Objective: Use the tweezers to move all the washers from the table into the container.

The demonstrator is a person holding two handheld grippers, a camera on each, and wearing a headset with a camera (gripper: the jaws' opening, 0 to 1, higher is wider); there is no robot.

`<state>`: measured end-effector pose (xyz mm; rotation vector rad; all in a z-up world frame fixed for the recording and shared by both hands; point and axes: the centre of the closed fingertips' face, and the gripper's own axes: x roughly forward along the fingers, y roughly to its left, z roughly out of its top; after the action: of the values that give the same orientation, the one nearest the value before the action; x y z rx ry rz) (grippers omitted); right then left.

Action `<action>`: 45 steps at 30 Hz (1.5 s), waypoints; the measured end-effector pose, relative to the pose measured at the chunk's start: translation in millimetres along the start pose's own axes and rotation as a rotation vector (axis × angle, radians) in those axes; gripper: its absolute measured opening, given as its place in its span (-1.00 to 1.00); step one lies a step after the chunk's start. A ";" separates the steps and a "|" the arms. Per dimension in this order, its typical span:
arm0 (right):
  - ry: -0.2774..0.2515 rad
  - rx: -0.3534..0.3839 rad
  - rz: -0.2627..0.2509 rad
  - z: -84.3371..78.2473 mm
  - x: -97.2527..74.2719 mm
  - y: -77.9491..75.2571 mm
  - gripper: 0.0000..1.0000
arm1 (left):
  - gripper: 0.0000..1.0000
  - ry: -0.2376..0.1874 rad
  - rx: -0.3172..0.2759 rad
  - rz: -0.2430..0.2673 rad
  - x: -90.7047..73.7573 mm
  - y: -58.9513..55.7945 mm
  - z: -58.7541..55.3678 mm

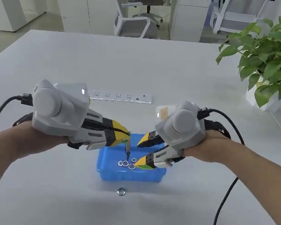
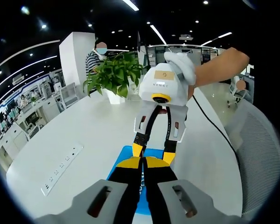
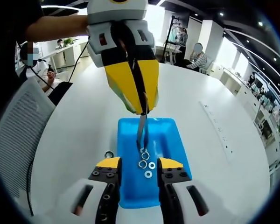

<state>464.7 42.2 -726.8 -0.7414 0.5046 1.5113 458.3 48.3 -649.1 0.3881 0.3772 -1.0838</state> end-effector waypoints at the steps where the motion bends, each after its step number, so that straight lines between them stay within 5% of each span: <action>1: -0.007 0.006 -0.008 0.0 -2.7 0.3 -0.36 | -0.92 -0.001 0.002 0.002 -1.3 -0.7 0.8; 24: -0.068 0.219 -0.165 -24.5 -51.8 24.5 0.22 | -0.91 -0.007 0.007 -0.002 -15.5 -25.8 12.9; 45: -0.160 0.307 -0.210 -35.7 -66.0 49.1 0.80 | -0.91 -0.001 -0.026 -0.025 -17.0 -50.0 -0.4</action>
<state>419.8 -33.6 -710.5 -0.4166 0.5063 1.2495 406.0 40.9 -647.3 0.3602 0.3957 -1.1023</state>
